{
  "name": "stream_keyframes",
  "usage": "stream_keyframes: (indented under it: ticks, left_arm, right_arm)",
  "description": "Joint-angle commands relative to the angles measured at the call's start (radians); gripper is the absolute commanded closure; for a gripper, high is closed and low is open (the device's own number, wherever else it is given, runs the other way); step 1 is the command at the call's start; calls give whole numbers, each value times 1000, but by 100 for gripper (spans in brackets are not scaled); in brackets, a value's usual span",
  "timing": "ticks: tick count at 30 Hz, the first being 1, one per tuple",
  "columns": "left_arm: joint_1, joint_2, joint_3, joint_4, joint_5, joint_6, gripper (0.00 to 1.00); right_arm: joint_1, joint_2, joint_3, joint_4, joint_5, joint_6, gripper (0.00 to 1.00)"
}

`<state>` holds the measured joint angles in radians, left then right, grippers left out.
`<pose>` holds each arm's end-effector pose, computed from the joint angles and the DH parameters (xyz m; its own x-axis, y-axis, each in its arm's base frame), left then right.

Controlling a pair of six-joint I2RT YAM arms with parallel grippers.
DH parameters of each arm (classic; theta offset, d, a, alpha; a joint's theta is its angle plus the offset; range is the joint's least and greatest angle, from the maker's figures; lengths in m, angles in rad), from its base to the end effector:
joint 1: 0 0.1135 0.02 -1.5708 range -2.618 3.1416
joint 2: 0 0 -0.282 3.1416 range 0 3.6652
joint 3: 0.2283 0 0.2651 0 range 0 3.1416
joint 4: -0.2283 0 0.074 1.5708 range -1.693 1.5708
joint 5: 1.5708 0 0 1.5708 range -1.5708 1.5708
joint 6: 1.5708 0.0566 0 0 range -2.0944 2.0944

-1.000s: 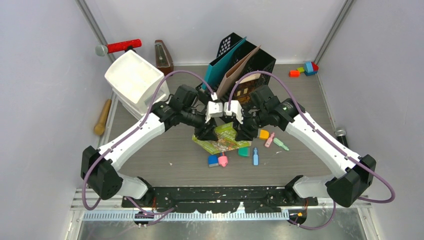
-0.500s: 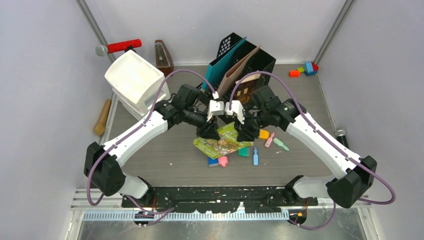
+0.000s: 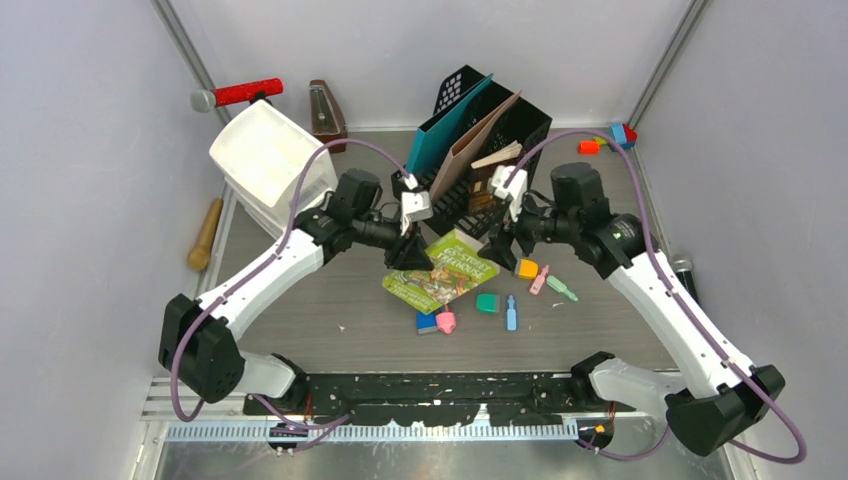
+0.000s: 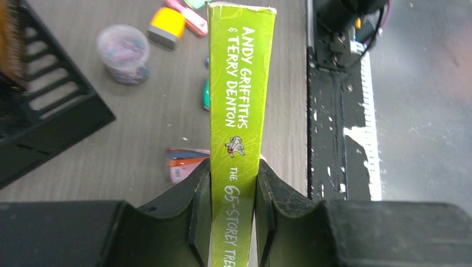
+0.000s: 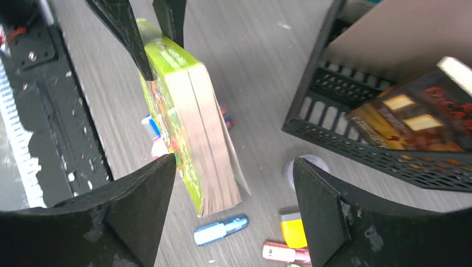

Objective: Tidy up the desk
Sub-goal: Pick up the book from the center of the board, then place the book in the storage box.

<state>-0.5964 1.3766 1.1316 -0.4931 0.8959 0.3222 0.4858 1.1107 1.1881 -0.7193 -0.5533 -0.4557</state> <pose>0.2329 -0.2115 0.3122 -0.2656 0.4195 -0.8680 0.9624 0.0629 -0.2641 0.2032 0.1409 0.3728 -0.1368 -0.4956 -0.8577 -0.9239 0.3761 -0.0700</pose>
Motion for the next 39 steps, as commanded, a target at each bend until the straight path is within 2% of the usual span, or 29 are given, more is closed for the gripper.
stream_keyframes:
  ticks: [1, 4, 8, 12, 21, 28, 39]
  left_arm:
    - [38, -79, -11, 331, 64, -142, 100]
    - [38, -55, 20, 446, 13, -241, 100]
    - [38, 33, 118, 565, -140, -398, 100]
    - [38, 139, 238, 595, -218, -502, 100]
    - [36, 325, 423, 658, -304, -502, 100]
    - [36, 411, 474, 736, -316, -501, 100]
    - [42, 529, 536, 811, -478, -533, 100]
  right_arm:
    - [-72, -69, -8, 137, -21, 128, 16]
    - [-140, -87, -1, 183, 58, 177, 14]
    - [-221, -94, 21, 212, 135, 237, 14]
    - [-277, -95, 32, 230, 178, 265, 12]
    - [-351, -97, 46, 231, 193, 308, 11]
    - [-377, -107, 40, 231, 204, 305, 10]
    - [-396, -122, 11, 231, 202, 302, 9]
